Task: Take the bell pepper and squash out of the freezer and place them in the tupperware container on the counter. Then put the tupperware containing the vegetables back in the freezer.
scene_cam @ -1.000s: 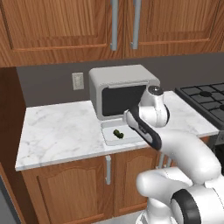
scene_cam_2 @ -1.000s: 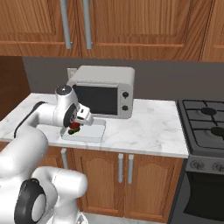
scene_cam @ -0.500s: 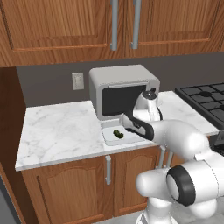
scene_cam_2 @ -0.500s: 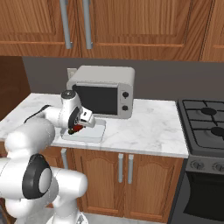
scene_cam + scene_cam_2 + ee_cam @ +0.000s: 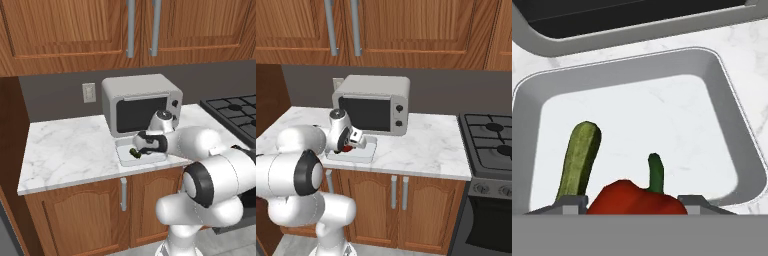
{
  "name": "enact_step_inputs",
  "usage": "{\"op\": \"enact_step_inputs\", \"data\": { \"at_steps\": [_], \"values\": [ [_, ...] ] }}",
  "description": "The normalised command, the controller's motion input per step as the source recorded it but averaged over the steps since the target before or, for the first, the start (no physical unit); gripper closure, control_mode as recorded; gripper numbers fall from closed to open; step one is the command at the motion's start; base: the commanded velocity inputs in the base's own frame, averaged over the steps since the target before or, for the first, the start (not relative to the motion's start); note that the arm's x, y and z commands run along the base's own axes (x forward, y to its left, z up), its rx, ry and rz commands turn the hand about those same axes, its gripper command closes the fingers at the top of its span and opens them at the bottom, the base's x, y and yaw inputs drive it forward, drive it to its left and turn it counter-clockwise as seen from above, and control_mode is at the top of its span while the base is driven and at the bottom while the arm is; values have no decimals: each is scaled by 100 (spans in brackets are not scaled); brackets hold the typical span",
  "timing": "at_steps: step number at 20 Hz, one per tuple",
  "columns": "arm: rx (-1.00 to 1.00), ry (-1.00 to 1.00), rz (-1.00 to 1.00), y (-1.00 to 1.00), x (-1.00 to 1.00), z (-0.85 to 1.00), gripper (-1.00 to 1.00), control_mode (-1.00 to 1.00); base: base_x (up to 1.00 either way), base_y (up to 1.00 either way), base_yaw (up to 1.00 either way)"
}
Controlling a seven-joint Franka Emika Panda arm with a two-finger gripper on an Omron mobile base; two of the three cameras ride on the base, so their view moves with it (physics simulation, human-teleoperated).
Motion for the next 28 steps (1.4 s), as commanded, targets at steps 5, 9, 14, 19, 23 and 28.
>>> {"op": "enact_step_inputs", "data": {
  "at_steps": [5, 9, 14, 19, 23, 28],
  "values": [
    [0, 0, 0, 9, 34, -27, 100, -100, 0, 0, 0],
    [0, 0, 0, 9, 35, -22, 100, -100, 0, 0, 0],
    [0, 0, 0, 4, 29, -22, 100, -100, 0, 0, 0],
    [0, 0, 0, 2, 16, -15, -100, -100, 0, 0, 0],
    [0, 0, 0, 0, 0, 0, -100, -100, 0, 0, 0],
    [0, -10, -1, -10, -17, 42, -100, -100, 0, 0, 0]
  ]
}}
